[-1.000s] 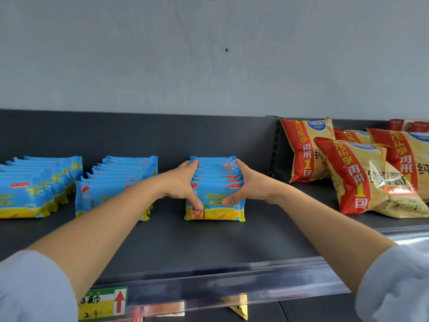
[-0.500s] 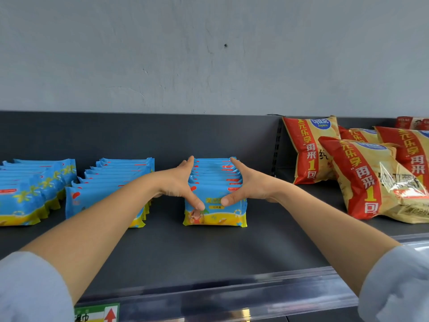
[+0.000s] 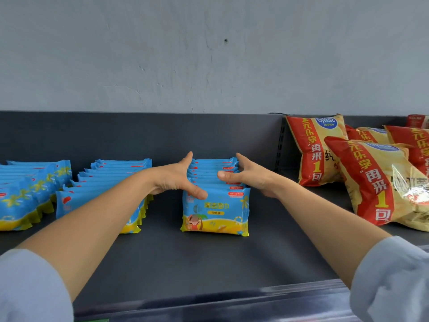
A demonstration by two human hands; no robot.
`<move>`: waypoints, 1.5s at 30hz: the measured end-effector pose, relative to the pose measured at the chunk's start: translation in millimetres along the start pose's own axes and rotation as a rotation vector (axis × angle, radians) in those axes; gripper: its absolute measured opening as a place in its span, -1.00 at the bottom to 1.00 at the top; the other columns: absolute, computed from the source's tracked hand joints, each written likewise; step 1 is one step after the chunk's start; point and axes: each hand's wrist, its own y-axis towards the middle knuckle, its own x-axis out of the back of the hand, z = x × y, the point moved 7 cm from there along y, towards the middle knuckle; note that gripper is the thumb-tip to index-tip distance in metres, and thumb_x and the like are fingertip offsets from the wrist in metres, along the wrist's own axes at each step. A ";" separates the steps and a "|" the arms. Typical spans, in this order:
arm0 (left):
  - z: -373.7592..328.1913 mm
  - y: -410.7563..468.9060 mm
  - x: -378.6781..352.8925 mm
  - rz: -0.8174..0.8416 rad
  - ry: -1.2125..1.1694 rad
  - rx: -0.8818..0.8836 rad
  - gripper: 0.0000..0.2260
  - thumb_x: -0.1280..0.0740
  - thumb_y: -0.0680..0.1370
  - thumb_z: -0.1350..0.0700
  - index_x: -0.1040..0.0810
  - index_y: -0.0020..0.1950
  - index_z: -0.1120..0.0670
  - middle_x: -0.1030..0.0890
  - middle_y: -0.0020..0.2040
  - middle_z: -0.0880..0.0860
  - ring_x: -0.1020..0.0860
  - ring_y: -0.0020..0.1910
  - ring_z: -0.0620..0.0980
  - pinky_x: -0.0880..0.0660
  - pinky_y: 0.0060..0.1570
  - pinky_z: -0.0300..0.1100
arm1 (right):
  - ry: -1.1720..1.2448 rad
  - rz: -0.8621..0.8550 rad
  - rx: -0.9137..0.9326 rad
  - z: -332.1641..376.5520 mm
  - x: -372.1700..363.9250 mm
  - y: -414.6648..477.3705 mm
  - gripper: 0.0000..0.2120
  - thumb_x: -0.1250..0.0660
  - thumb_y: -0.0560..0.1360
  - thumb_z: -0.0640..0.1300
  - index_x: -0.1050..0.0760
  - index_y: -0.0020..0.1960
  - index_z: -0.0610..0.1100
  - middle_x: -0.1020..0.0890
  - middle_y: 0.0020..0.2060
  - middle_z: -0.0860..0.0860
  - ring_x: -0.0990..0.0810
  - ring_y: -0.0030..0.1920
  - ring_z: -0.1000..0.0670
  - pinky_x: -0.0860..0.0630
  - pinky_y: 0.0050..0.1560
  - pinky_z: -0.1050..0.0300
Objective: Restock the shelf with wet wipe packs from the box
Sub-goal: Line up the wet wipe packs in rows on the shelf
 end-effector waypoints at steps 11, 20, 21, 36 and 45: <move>3.9 0.5 3.3 -0.058 0.043 0.002 0.48 -0.67 -0.07 -0.16 0.33 0.53 -0.08 -0.09 0.56 -0.01 -0.23 0.47 -0.02 -0.17 0.47 -0.07 | -0.005 -0.055 -0.005 0.7 0.1 10.3 0.03 -0.40 0.36 0.23 0.15 0.57 -0.05 -0.38 0.41 -0.06 -0.60 0.11 0.00 -0.51 0.23 0.02; 6.0 5.5 -1.6 -0.069 -0.008 0.007 0.11 -0.51 0.37 0.23 0.32 0.55 -0.02 -0.45 0.09 -0.22 -0.49 0.15 -0.13 -0.32 0.32 -0.18 | 0.034 -0.017 -0.019 2.1 -5.5 14.4 0.03 -0.46 0.37 0.12 0.15 0.57 -0.08 -0.51 0.21 -0.02 -0.66 0.04 -0.03 -0.57 0.15 -0.04; 6.4 5.5 -1.4 -0.070 0.003 0.012 0.12 -0.52 0.36 0.22 0.32 0.55 -0.02 -0.45 0.10 -0.21 -0.48 0.17 -0.11 -0.31 0.34 -0.17 | 0.031 -0.013 -0.018 1.7 -6.5 14.6 0.04 -0.46 0.37 0.13 0.15 0.57 -0.07 -0.52 0.20 -0.02 -0.66 0.04 -0.03 -0.57 0.15 -0.05; -16.7 -25.5 -20.0 -0.103 0.836 -0.121 0.15 -0.51 0.27 -0.26 0.20 0.57 0.01 0.30 0.55 -0.04 0.25 0.54 -0.05 0.13 0.52 0.00 | -0.360 0.164 0.095 24.1 -12.8 -14.8 0.14 -0.50 0.16 0.35 0.01 0.56 0.08 0.02 0.56 0.08 0.00 0.55 0.01 -0.06 0.52 -0.10; -26.0 -33.3 -31.1 -0.350 1.089 -0.182 0.02 -0.38 0.30 -0.39 0.01 0.57 0.00 -0.05 0.57 -0.04 0.01 0.54 -0.06 0.14 0.50 0.04 | -1.193 0.102 0.242 29.8 -33.4 -36.2 0.16 -0.48 0.21 0.35 0.05 0.56 -0.06 -0.09 0.52 -0.01 0.07 0.54 -0.04 0.07 0.52 -0.11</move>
